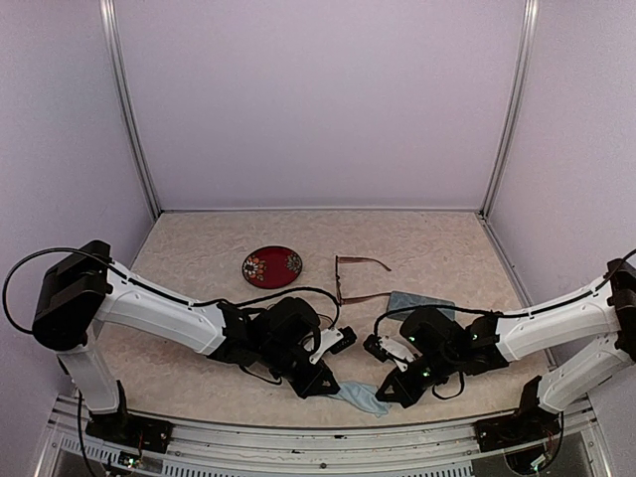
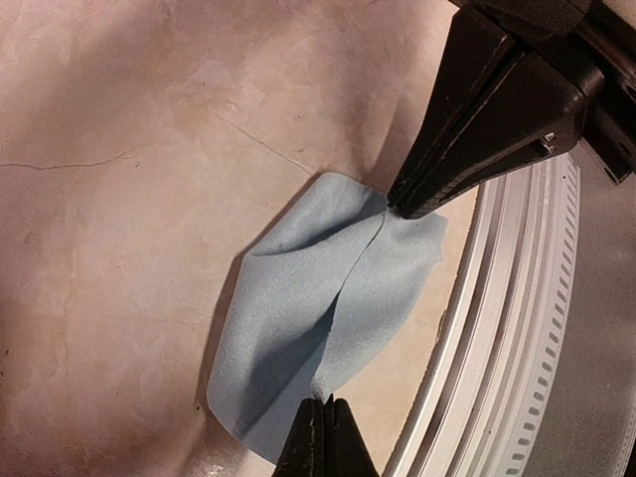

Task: Organize the sunglasses
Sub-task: Place the glasses cleaning cloth at the center of the board.

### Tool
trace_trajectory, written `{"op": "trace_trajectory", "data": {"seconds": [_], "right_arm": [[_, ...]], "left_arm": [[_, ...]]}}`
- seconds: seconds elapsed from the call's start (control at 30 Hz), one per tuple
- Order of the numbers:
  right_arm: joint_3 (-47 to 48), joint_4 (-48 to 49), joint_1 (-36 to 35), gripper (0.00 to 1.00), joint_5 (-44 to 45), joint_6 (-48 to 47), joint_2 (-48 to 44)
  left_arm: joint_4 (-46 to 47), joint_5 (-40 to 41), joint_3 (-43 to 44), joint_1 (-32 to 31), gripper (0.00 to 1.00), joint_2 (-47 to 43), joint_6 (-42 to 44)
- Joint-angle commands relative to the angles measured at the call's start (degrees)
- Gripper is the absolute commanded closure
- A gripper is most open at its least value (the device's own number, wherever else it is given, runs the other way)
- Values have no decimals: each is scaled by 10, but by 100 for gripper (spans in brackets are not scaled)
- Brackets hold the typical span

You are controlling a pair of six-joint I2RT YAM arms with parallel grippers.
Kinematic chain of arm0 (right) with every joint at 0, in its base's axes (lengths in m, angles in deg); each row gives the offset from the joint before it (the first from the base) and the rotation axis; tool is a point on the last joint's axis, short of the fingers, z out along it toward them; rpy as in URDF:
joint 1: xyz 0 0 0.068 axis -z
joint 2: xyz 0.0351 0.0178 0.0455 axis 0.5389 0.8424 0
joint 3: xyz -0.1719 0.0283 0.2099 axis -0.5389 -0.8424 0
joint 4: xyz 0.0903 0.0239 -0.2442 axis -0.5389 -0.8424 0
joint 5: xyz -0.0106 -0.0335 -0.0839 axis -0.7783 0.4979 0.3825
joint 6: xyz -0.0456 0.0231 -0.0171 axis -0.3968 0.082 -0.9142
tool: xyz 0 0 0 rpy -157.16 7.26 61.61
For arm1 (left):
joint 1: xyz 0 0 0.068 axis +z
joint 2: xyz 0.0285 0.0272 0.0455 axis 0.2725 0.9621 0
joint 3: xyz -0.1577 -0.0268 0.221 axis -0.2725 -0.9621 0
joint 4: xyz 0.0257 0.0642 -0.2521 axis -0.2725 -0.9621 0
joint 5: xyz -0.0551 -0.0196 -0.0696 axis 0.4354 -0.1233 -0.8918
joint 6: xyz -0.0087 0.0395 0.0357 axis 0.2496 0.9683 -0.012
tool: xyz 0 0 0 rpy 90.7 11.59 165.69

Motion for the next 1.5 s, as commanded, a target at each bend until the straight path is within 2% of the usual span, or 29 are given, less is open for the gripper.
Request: {"op": "trace_trajectory", "data": {"seconds": [0.0, 0.87, 1.03, 1.27, 1.47], "right_arm": [[0, 2, 5, 100, 3, 0, -9], [17, -23, 28, 100, 9, -25, -73], [21, -37, 37, 100, 1, -33, -47], [12, -7, 42, 84, 10, -18, -23], [3, 3, 48, 82, 16, -8, -26]], "left_arm": [[12, -7, 6, -3, 100, 4, -4], [28, -10, 6, 5, 100, -15, -13], [29, -14, 7, 6, 100, -8, -14], [27, -23, -6, 4, 100, -26, 4], [-15, -17, -16, -7, 100, -90, 38]]}}
